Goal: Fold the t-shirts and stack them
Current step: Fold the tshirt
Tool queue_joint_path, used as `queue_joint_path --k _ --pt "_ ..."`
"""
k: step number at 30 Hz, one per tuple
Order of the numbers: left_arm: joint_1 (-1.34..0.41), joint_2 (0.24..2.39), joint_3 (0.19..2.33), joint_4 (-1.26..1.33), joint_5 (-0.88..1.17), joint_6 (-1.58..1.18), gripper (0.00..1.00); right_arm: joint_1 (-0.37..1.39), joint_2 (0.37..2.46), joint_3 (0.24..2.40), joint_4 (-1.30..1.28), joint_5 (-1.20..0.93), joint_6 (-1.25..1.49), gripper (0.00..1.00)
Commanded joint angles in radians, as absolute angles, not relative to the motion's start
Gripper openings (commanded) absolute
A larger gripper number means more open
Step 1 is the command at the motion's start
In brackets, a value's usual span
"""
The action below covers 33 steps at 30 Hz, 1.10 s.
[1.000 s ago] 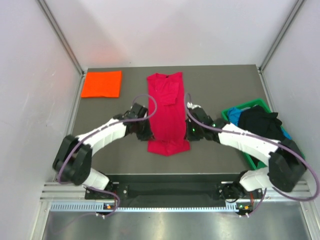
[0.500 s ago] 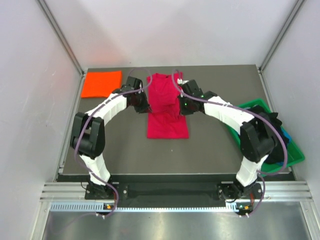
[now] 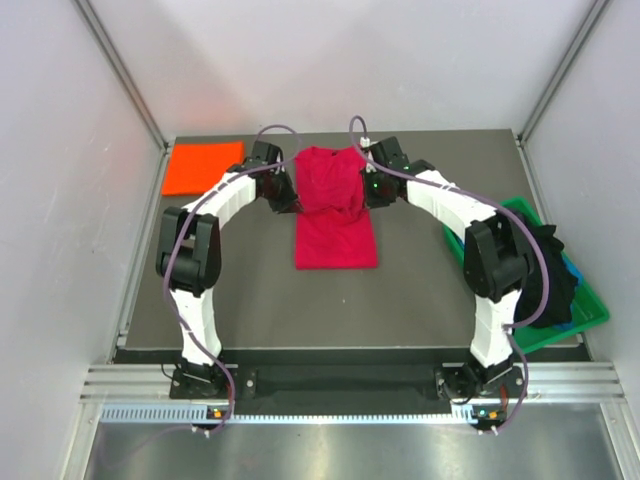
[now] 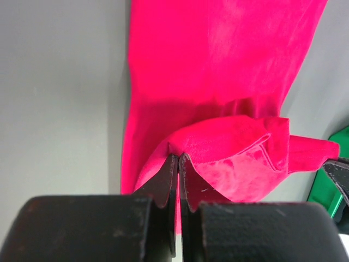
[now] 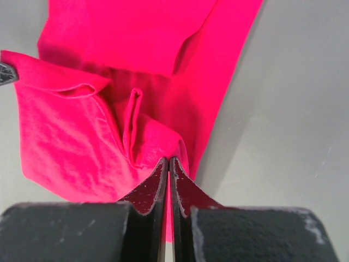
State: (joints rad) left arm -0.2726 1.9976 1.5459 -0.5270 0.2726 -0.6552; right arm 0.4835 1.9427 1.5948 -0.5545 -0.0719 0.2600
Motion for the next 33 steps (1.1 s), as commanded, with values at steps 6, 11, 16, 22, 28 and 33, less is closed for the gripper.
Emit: queue_joint_path --k 6,11,16,22,28,33 --pt "-0.244 2.043 1.640 -0.496 0.291 -0.649 0.00 0.443 2.014 1.718 -0.568 -0.101 0.221 0.00" --pt "-0.239 2.077 1.664 -0.491 0.310 -0.652 0.00 0.442 2.051 1.764 -0.568 -0.118 0.210 0.00" --pt "-0.233 2.103 1.690 -0.511 0.292 -0.643 0.00 0.436 2.078 1.795 -0.569 -0.121 0.202 0.03" --pt "-0.224 2.114 1.701 -0.517 0.261 -0.652 0.20 0.430 2.126 1.836 -0.583 -0.118 0.213 0.18" --pt "-0.224 2.088 1.775 -0.583 0.192 -0.606 0.31 0.419 2.128 1.919 -0.620 -0.153 0.196 0.40" --pt "-0.224 2.002 1.671 -0.468 0.268 -0.640 0.34 0.417 2.160 1.976 -0.620 -0.336 0.095 0.54"
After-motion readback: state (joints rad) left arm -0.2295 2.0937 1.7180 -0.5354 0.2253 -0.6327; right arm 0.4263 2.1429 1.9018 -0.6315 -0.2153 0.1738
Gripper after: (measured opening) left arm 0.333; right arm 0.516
